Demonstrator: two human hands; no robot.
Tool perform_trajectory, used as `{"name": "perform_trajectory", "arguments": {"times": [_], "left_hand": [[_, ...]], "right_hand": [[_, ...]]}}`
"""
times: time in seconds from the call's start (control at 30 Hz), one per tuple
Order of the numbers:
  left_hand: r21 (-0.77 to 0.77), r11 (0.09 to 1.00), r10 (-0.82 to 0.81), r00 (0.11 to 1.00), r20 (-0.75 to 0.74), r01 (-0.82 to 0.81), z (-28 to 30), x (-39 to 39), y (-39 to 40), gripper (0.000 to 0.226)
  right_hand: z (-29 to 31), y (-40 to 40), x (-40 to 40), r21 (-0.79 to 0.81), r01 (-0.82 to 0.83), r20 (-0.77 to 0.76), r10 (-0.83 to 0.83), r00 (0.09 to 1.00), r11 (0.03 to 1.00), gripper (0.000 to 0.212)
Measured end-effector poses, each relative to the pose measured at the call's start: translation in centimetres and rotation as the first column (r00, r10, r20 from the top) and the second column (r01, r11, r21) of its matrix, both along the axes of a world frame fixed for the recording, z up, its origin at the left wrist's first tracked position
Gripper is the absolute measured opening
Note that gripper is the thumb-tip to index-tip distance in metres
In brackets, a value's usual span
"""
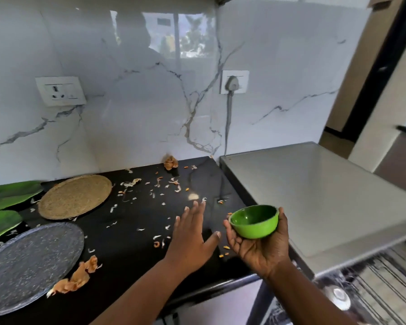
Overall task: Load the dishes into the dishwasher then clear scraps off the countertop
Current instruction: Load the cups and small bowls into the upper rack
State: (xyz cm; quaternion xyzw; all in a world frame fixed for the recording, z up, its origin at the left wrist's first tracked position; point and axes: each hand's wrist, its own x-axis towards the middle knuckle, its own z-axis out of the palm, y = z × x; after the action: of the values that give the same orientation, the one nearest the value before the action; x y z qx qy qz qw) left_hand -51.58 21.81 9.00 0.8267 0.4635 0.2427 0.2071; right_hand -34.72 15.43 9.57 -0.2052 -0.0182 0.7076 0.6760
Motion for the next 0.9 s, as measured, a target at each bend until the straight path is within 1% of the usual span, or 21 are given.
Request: {"name": "perform_trajectory", "arguments": {"times": [0.07,0.13,0.17,0.23,0.27,0.33,0.4,0.53,0.63,0.73,0.77,0.87,0.9], "left_hand": [[0.007,0.997,-0.074,0.997,-0.017,0.074,0.0,1.9,-1.5,0.084],[0.014,0.989,-0.148,0.988,-0.035,0.149,-0.2,4.2,-2.8,0.083],[0.009,0.982,-0.19,0.981,-0.05,0.19,-0.4,5.5,-3.7,0.083],[-0.003,0.962,-0.271,0.958,-0.09,0.272,-0.7,8.5,-5.6,0.083],[-0.016,0.951,-0.309,0.945,-0.105,0.309,-0.8,10.1,-6.6,0.082],[-0.046,0.924,-0.383,0.916,-0.121,0.38,-0.9,13.7,-8.7,0.08],[-0.043,0.895,-0.445,0.879,-0.17,0.444,-1.3,17.9,-11.1,0.079],[-0.077,0.839,-0.538,0.799,-0.268,0.539,-3.8,27.0,-17.3,0.079],[-0.107,0.794,-0.592,0.719,-0.364,0.599,-6.3,32.9,-22.3,0.087],[-0.106,0.732,-0.643,0.631,-0.435,0.673,-8.6,37.5,-26.8,0.081],[-0.116,0.724,-0.648,0.612,-0.453,0.68,-9.3,38.6,-27.8,0.084],[-0.248,0.704,-0.669,0.505,-0.545,0.665,-11.0,40.5,-29.6,0.095],[-0.234,0.707,-0.657,0.497,-0.567,0.667,-11.6,41.1,-29.8,0.097]], "right_hand": [[-0.3,-2.2,1.9,-0.079,0.083,-0.002,-0.084,0.996,0.993,0.119],[-0.7,-4.4,3.9,-0.152,0.123,0.039,-0.119,0.992,0.981,0.122],[-0.9,-5.8,5.1,-0.181,0.146,0.07,-0.135,0.988,0.973,0.118],[-1.6,-8.7,7.8,-0.237,0.186,0.13,-0.159,0.979,0.953,0.1],[-1.8,-10.3,9.2,-0.261,0.206,0.146,-0.173,0.974,0.943,0.095],[-2.9,-13.5,12.2,-0.297,0.235,0.156,-0.196,0.968,0.925,0.095],[-3.9,-17.0,15.1,-0.324,0.276,0.161,-0.235,0.958,0.905,0.094],[-5.9,-25.4,21.7,-0.408,0.363,0.171,-0.321,0.932,0.838,0.081],[-8.2,-31.3,26.7,-0.491,0.397,0.215,-0.333,0.918,0.776,0.074],[-10.9,-36.8,30.8,-0.599,0.424,0.291,-0.309,0.905,0.679,0.076],[-11.8,-38.3,31.8,-0.625,0.428,0.312,-0.295,0.903,0.652,0.077],[-13.9,-41.9,34.0,-0.686,0.444,0.374,-0.244,0.895,0.577,0.09],[-14.6,-42.6,34.8,-0.699,0.45,0.396,-0.223,0.891,0.556,0.092]]}}
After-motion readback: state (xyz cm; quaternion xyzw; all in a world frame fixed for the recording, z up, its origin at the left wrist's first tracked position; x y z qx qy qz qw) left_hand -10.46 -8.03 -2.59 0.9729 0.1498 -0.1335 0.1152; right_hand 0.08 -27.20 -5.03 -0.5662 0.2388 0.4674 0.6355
